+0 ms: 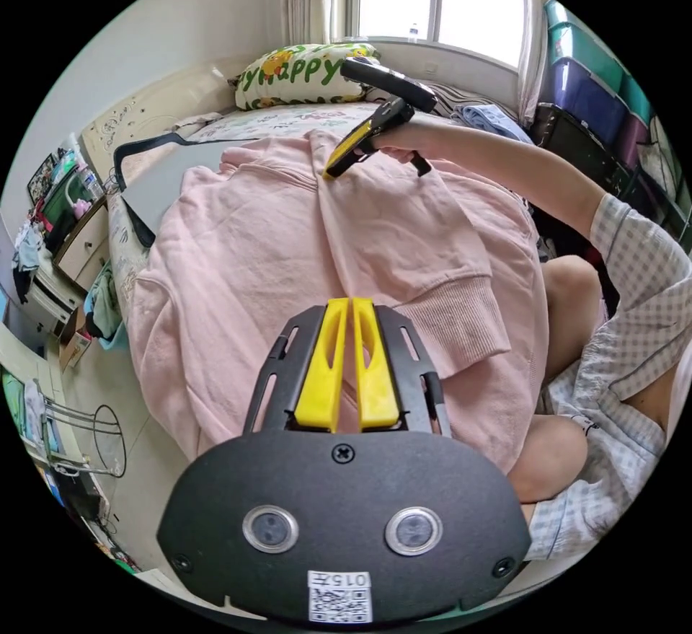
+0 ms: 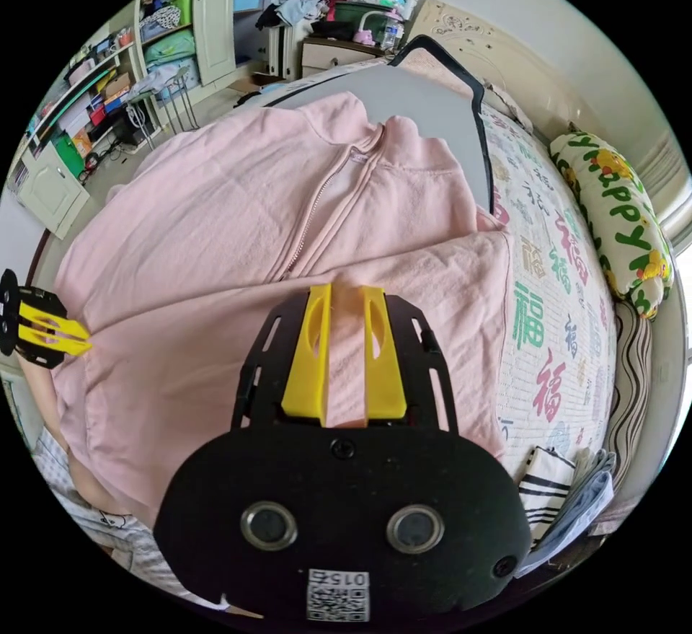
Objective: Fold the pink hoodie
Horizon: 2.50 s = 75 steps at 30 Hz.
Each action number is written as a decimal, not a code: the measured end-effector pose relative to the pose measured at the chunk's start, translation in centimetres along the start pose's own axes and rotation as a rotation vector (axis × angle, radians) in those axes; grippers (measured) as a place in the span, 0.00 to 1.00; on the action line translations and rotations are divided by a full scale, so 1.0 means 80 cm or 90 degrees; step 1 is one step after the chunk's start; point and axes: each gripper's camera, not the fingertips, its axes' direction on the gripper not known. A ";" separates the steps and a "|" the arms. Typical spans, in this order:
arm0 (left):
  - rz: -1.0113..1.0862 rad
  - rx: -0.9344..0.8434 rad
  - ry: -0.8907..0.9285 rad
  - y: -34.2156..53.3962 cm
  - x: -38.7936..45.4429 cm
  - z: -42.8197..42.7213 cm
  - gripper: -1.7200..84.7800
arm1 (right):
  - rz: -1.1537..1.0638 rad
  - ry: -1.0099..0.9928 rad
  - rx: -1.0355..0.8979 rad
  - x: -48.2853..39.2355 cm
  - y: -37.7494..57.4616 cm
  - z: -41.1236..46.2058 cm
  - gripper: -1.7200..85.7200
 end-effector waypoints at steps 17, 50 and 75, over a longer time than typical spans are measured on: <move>0.316 0.277 0.058 0.035 0.115 -0.074 0.02 | -0.158 0.006 0.138 0.006 0.209 -0.142 0.06; -0.226 0.105 0.006 -0.368 -0.058 0.153 0.14 | -0.130 -0.080 0.247 0.310 0.363 -0.046 0.14; -0.329 0.080 -0.019 -0.509 -0.075 0.334 0.04 | -0.080 0.070 0.204 0.317 0.401 -0.025 0.02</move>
